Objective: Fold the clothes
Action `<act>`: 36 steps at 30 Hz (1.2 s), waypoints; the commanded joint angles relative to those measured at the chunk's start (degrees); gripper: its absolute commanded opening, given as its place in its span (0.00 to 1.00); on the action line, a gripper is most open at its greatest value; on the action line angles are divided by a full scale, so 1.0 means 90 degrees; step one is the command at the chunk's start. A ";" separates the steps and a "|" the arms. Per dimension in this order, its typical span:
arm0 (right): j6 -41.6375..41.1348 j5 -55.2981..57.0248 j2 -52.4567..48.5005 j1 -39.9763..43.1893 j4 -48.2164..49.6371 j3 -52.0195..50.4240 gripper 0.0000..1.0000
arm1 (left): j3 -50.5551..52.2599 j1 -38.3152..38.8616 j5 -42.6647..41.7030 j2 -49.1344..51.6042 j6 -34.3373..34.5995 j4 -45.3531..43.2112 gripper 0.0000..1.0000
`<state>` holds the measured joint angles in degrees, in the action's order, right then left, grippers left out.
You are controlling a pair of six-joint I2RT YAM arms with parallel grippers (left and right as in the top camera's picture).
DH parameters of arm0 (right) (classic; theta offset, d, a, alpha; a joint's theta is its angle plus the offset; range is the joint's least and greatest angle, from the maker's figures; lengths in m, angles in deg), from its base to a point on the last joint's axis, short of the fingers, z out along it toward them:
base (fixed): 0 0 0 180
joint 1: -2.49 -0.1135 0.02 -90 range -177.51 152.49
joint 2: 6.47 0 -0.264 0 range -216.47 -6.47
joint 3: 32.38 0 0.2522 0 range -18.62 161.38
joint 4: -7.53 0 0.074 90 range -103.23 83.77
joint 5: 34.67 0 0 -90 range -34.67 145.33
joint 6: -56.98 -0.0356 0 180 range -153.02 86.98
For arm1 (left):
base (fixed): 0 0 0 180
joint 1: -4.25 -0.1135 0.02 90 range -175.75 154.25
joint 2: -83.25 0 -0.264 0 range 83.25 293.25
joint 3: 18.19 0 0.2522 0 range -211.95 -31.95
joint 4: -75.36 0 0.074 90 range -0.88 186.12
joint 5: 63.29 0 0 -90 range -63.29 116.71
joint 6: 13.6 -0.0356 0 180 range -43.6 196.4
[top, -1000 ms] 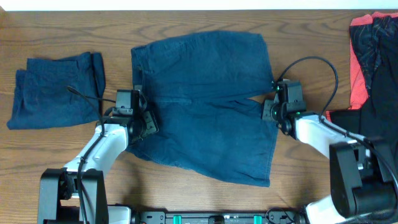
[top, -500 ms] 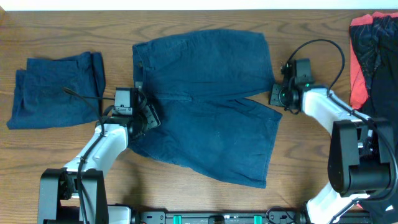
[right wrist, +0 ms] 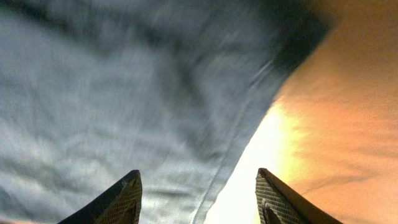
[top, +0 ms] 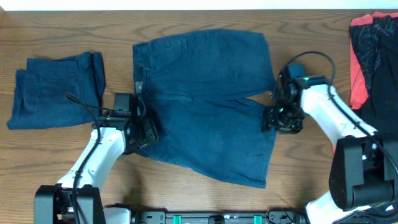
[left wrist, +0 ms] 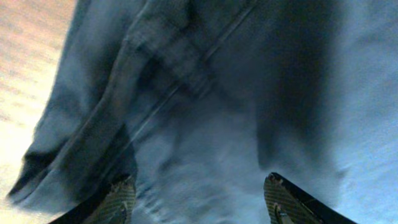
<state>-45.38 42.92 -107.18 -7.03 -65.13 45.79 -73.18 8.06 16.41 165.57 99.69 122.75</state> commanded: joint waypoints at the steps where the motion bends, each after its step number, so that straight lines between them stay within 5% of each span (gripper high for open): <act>1: 0.0138 -0.0226 0.0080 -0.0352 -0.0017 -0.0321 0.58 | -0.0112 -0.0027 0.0270 -0.0039 -0.0134 0.0187 0.68; 13: -0.0724 -0.0117 0.0078 -0.0889 0.1984 -0.1991 0.59 | -0.0112 -0.0027 0.0267 -0.0039 -0.0129 0.0525 0.68; 18: -0.0845 0.1093 0.0075 -0.0809 0.3050 -0.2142 0.59 | -0.0112 -0.0027 0.0194 -0.0039 -0.0124 0.0532 0.68; 31: -0.0381 0.1542 0.0075 0.0454 0.4913 -0.2127 0.54 | -0.0112 -0.0027 -0.0228 -0.0039 0.0000 0.0624 0.69; 36: 0.0245 0.1076 0.0102 0.0692 0.4971 -0.1984 0.67 | -0.0112 -0.0027 -0.0712 -0.0039 -0.0012 0.0554 0.73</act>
<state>-47.85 53.63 -104.62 -1.70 -19.34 28.39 -73.18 8.06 13.63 165.57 99.17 127.67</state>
